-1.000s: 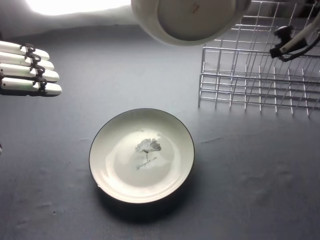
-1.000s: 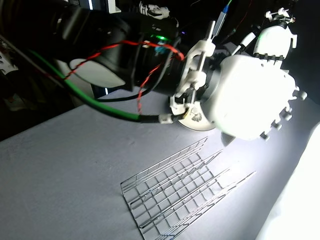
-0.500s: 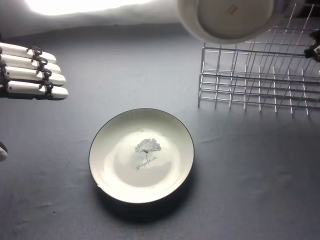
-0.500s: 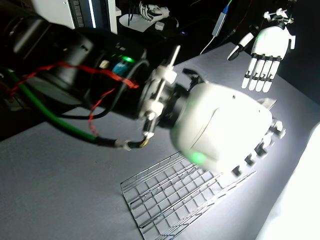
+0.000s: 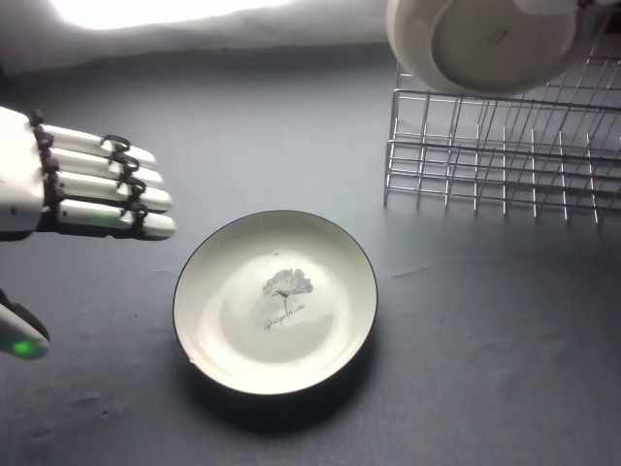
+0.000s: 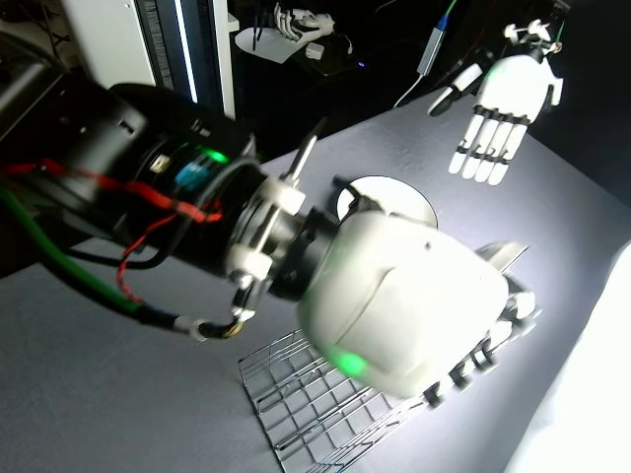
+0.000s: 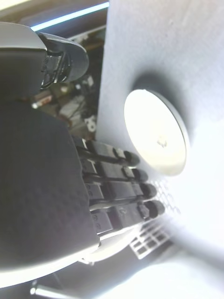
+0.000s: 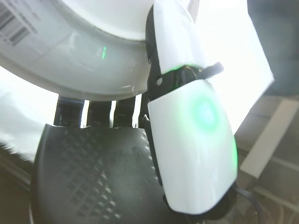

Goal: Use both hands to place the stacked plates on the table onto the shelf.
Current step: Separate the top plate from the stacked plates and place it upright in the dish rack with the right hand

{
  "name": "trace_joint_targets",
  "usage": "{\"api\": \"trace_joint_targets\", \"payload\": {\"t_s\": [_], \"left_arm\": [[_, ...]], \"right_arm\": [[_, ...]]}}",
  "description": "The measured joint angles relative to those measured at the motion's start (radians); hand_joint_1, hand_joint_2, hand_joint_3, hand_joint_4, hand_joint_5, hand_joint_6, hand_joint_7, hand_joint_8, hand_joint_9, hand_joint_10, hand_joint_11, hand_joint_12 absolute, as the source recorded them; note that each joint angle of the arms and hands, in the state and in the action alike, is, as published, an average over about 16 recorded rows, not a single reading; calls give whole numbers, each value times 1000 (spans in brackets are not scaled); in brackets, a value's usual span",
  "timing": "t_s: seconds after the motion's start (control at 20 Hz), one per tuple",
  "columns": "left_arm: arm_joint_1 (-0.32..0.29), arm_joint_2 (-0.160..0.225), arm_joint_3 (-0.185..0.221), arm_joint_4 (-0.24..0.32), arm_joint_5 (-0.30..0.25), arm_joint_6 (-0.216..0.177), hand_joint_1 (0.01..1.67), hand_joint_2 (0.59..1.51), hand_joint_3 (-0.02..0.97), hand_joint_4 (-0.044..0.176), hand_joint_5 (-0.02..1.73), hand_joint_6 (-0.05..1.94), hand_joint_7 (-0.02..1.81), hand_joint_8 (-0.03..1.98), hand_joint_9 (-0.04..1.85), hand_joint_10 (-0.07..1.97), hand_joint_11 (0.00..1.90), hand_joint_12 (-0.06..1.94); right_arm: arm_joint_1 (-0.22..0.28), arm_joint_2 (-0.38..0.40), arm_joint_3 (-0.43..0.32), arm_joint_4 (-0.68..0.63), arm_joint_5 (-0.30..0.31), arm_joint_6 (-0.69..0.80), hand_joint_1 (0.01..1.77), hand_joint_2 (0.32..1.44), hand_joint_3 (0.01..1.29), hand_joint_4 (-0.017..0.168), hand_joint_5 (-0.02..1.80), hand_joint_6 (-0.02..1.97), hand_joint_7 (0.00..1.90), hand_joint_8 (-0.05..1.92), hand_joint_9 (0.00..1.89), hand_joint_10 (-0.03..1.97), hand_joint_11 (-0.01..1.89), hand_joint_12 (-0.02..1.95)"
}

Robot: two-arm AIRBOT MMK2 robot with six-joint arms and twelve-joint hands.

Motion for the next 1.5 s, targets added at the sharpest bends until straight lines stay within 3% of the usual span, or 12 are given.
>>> {"api": "trace_joint_targets", "payload": {"t_s": [0.4,0.7,0.95,1.15,1.5], "left_arm": [[43,-47,-40,18,36,-25,15,1086,10,-2,19,19,15,-2,21,5,19,13],[73,-80,-46,23,73,-35,15,1085,10,-3,19,18,16,-2,20,5,19,13],[94,-96,-43,25,101,-39,15,1084,11,-3,18,18,18,-3,19,5,19,13],[105,-104,-42,26,113,-39,15,1087,11,-3,18,18,19,-3,19,5,19,13],[122,-118,-39,25,133,-39,15,1089,11,-3,18,18,16,-4,19,6,18,7]], "right_arm": [[-106,25,-12,-77,29,1,1495,1035,10,-8,787,1078,829,919,813,1186,808,1587],[-167,27,-20,-152,63,4,1467,1061,13,-7,714,807,770,643,696,1013,571,1591],[-184,20,-23,-233,93,7,1354,1076,16,-6,554,534,617,384,485,839,322,1538],[-175,13,-23,-329,125,9,1180,1061,18,-5,380,265,443,128,301,526,131,1231],[-150,1,-26,-602,213,10,815,949,19,-4,112,92,143,23,68,196,26,537]]}}
